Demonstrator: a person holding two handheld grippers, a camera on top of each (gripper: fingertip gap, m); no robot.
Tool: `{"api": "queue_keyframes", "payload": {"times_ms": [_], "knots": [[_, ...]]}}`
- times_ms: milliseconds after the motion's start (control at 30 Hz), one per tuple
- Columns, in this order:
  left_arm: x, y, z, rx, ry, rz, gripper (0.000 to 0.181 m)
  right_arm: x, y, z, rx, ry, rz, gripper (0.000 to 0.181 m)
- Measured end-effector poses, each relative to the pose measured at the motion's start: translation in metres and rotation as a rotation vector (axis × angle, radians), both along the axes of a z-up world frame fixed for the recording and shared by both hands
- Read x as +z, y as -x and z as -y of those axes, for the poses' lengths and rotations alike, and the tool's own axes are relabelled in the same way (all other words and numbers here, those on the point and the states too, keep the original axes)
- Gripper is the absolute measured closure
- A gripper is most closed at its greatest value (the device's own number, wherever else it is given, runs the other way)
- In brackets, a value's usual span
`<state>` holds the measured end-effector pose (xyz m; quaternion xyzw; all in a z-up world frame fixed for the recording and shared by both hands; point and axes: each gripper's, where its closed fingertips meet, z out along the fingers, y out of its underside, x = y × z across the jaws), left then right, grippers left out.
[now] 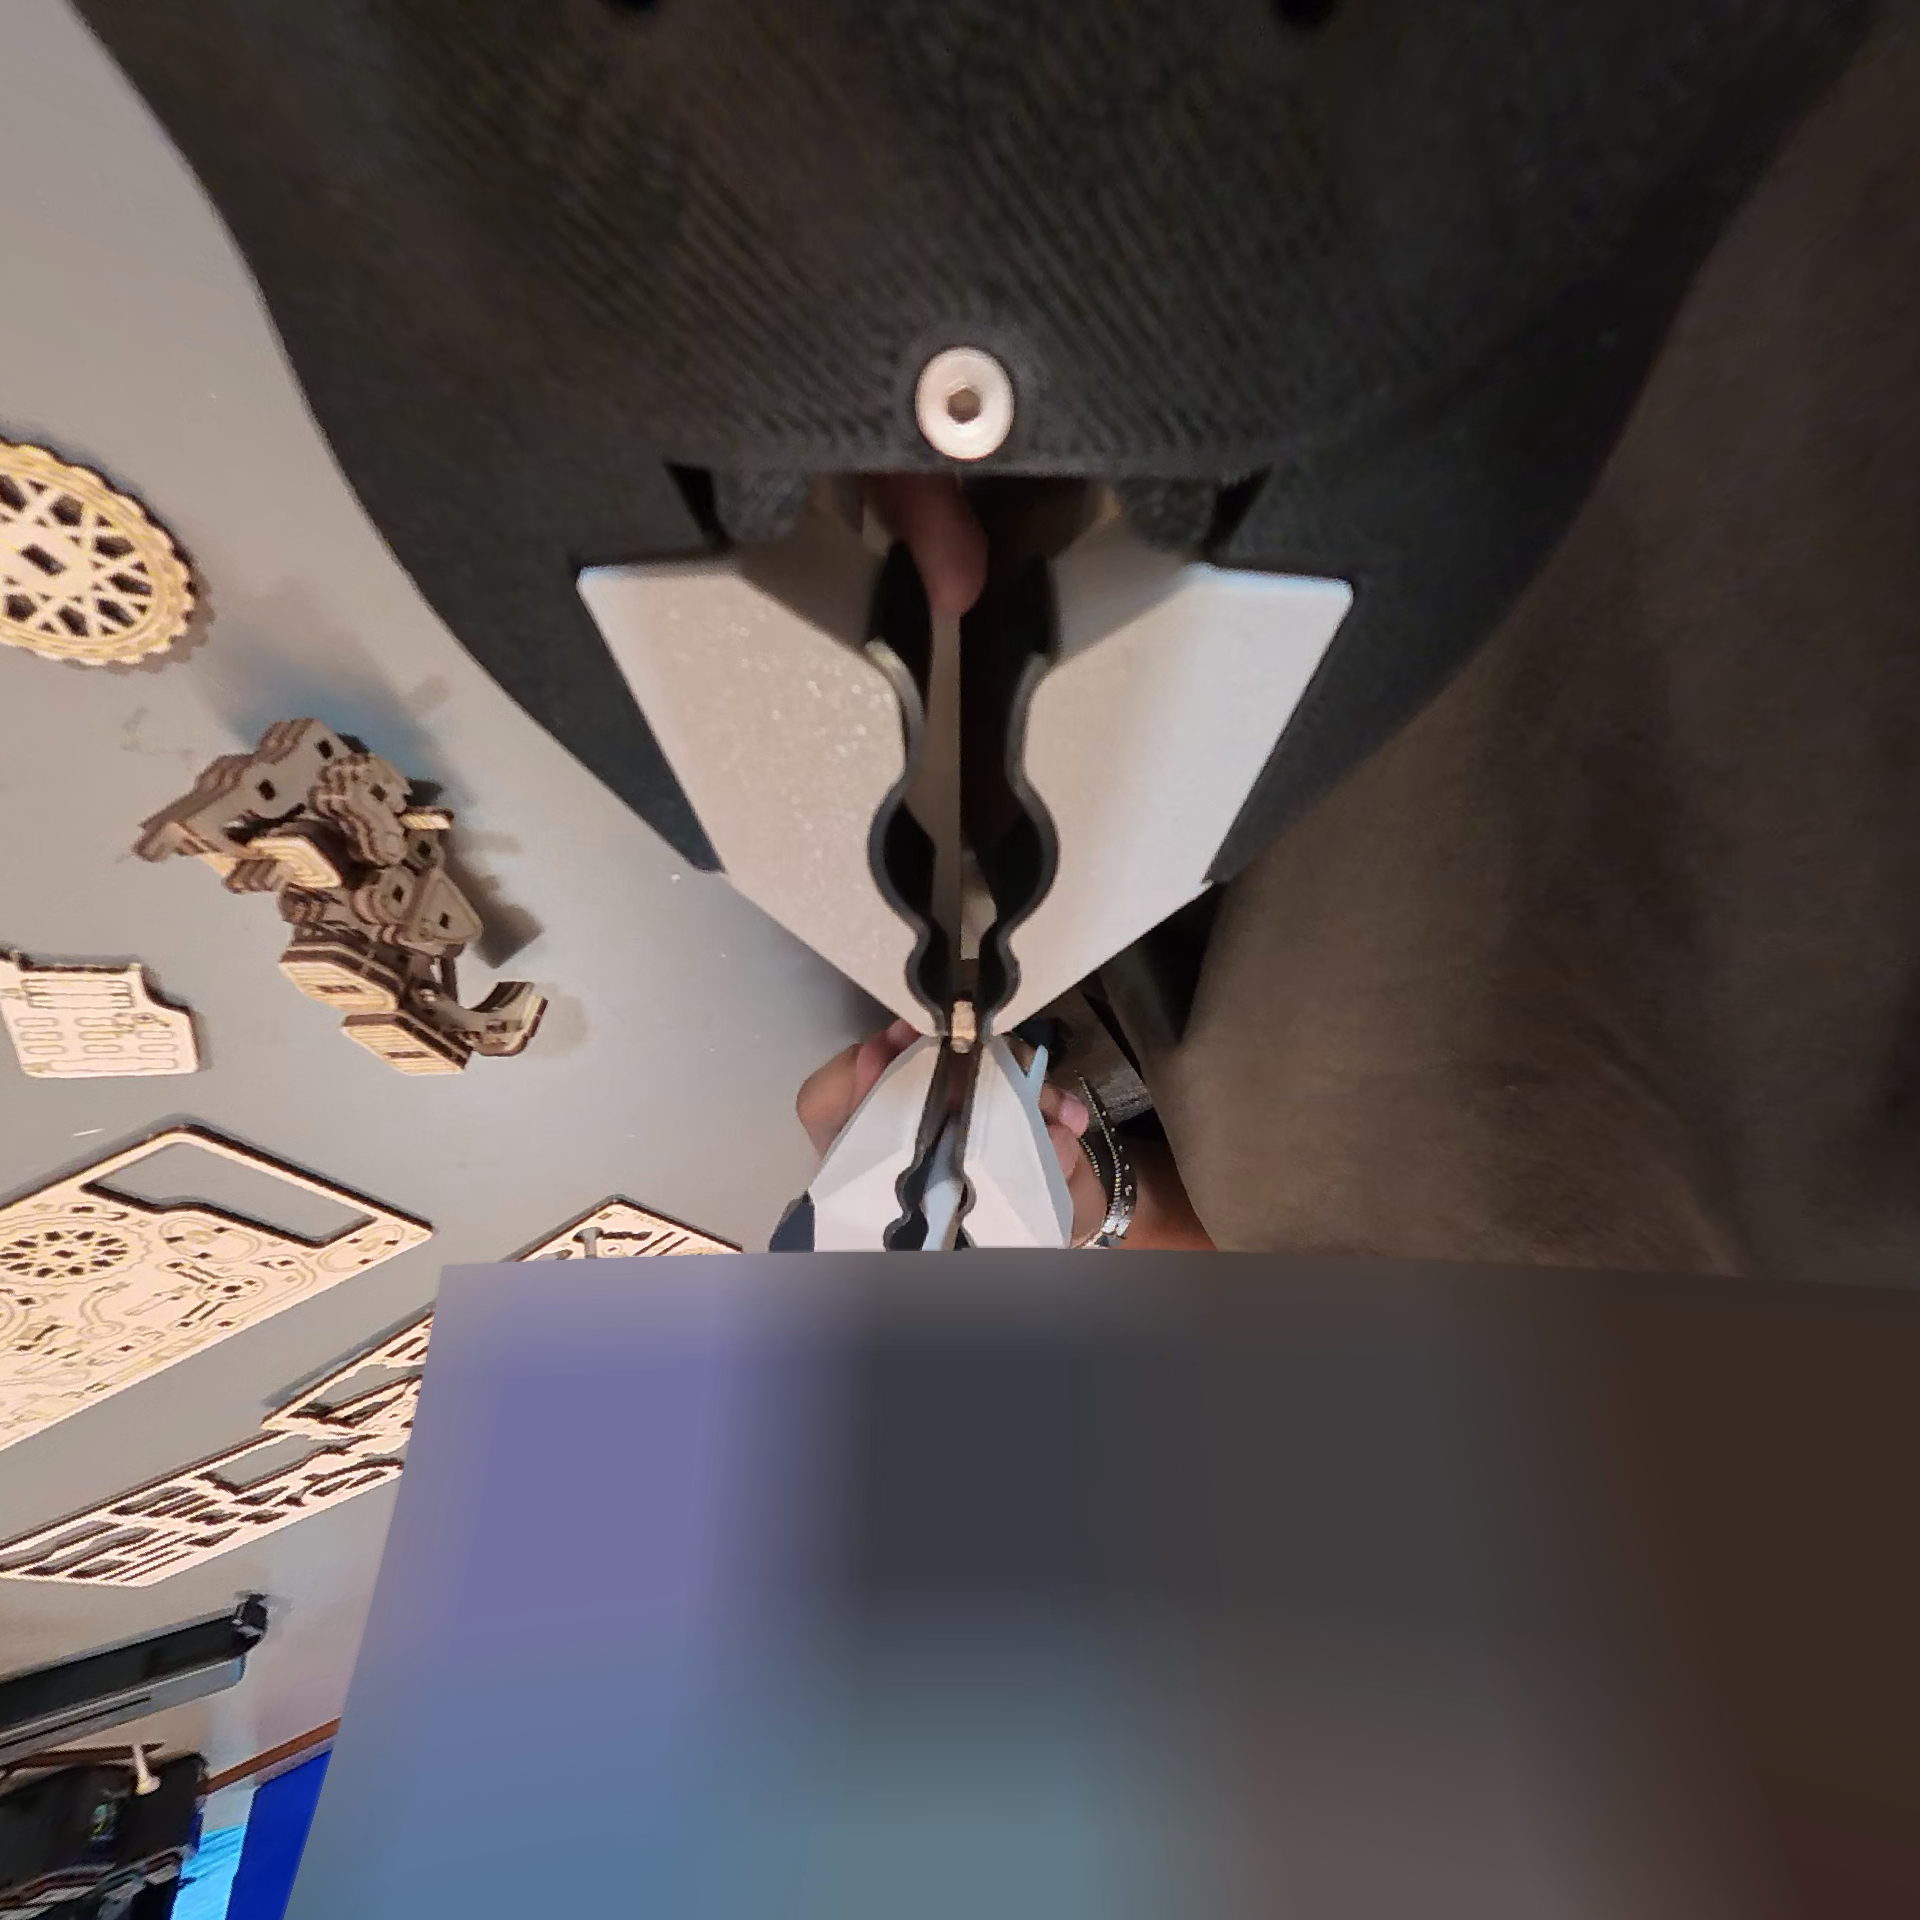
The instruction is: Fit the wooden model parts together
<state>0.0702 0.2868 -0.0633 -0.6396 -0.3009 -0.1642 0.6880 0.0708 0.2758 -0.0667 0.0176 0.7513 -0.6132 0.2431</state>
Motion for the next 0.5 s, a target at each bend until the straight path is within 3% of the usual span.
{"api": "queue_keyframes", "payload": {"times_ms": [500], "knots": [[0.0024,-0.0017,0.0000,-0.055,-0.073,0.103,0.179,0.0024,-0.0017,-0.0005,0.013,0.012,0.015,0.179]]}}
